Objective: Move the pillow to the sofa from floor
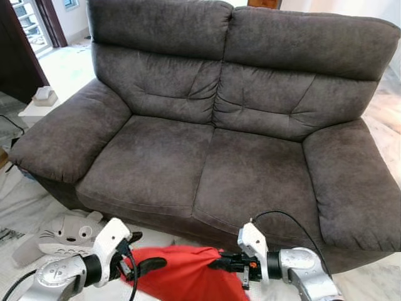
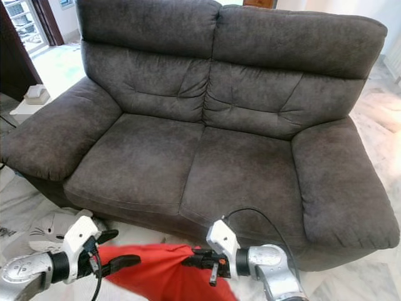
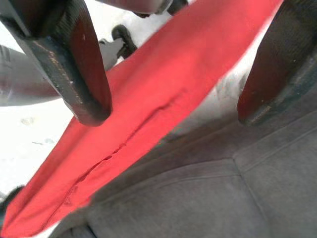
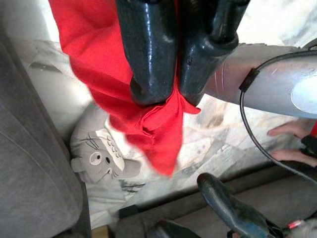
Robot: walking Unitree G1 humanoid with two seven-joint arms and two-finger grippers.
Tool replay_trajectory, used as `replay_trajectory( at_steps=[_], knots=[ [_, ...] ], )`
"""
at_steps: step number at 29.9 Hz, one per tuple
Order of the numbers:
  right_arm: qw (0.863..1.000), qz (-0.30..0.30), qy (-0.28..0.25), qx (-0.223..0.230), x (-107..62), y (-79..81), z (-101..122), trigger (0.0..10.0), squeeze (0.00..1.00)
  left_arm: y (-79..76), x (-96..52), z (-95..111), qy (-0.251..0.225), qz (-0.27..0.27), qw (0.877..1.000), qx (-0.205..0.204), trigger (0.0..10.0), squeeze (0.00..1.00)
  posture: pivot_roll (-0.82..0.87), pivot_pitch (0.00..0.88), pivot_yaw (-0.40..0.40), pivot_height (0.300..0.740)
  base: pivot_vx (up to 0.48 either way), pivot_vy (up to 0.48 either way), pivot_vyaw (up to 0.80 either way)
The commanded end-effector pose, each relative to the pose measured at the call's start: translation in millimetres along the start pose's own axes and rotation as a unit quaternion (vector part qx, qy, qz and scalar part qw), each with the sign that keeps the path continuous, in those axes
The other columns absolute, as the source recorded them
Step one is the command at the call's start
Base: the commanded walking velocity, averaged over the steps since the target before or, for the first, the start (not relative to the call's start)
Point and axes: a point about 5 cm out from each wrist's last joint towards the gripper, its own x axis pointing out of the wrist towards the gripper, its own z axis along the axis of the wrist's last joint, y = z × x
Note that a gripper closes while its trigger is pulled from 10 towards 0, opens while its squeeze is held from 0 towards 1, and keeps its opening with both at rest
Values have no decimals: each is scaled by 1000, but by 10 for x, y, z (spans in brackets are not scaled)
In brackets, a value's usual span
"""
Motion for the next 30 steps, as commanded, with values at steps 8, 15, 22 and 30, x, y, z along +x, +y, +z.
replay_trajectory(
  at_steps=[8, 15, 22, 30],
  knots=[
    [996, 58, -30, -57, 4, 116, 349, 10000, 0, -251, 93, -108, 67, -126, 990, 11, 10000, 1000, 189, 103, -30, 740, 0, 0, 0],
    [993, 77, -34, -80, -10, 184, 502, 10000, 0, -168, 197, -173, 99, -107, 985, 97, 10000, 0, 175, 102, -29, 740, 0, 0, 0],
    [992, 87, -32, -88, -36, 239, 569, 10000, 0, -121, 244, -182, 89, -85, 985, 119, 10000, 0, 170, 104, -31, 740, 0, 0, 0],
    [990, 98, -34, -99, -94, 296, 654, 10000, 0, -111, 186, -316, 113, -92, 979, 140, 10000, 0, 167, 109, -33, 740, 0, 0, 0]
  ],
)
